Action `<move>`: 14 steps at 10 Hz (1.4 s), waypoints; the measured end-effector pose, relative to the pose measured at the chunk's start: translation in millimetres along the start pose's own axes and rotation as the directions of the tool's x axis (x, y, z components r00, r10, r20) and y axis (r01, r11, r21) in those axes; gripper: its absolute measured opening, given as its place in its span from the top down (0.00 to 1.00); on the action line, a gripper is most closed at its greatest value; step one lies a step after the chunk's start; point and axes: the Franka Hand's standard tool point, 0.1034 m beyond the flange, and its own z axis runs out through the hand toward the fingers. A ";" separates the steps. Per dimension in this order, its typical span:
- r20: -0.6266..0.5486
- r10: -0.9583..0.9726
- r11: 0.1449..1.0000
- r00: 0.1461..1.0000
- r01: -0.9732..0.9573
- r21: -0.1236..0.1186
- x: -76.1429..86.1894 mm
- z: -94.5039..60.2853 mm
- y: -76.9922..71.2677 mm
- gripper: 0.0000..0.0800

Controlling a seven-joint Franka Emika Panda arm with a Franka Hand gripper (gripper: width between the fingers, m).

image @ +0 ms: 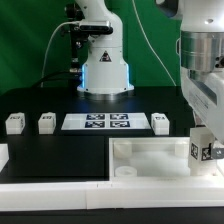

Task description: Assemble one leg

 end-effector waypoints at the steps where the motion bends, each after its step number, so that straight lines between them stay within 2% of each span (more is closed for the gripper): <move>1: 0.000 -0.149 0.989 0.989 0.149 -0.001 0.6 0.3 0.1 0.22; 3: 0.000 -0.385 0.923 0.923 0.385 -0.005 2.9 1.6 0.7 0.19; 5: 0.001 -0.614 0.789 0.789 0.614 -0.007 4.6 2.3 0.8 0.19; 8: 0.008 -0.855 0.519 0.519 0.855 -0.010 8.3 1.4 0.5 0.19; 9: 0.007 -0.923 0.384 0.384 0.923 -0.014 9.6 1.2 0.3 0.19; 10: 0.006 -0.952 0.304 0.305 0.952 -0.020 9.9 0.9 0.2 0.19; 11: 0.007 -0.989 0.151 0.151 0.988 -0.030 11.6 0.8 0.0 0.19; 13: 0.013 -0.998 -0.067 -0.066 0.997 -0.031 13.9 0.7 -0.4 0.19; 14: 0.016 -0.989 -0.146 -0.146 0.989 -0.036 15.5 0.6 -0.6 0.19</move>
Offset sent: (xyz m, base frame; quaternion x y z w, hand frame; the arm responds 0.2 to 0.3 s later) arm -0.0001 -0.0015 -0.0019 -0.0223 0.0000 -0.3286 0.9442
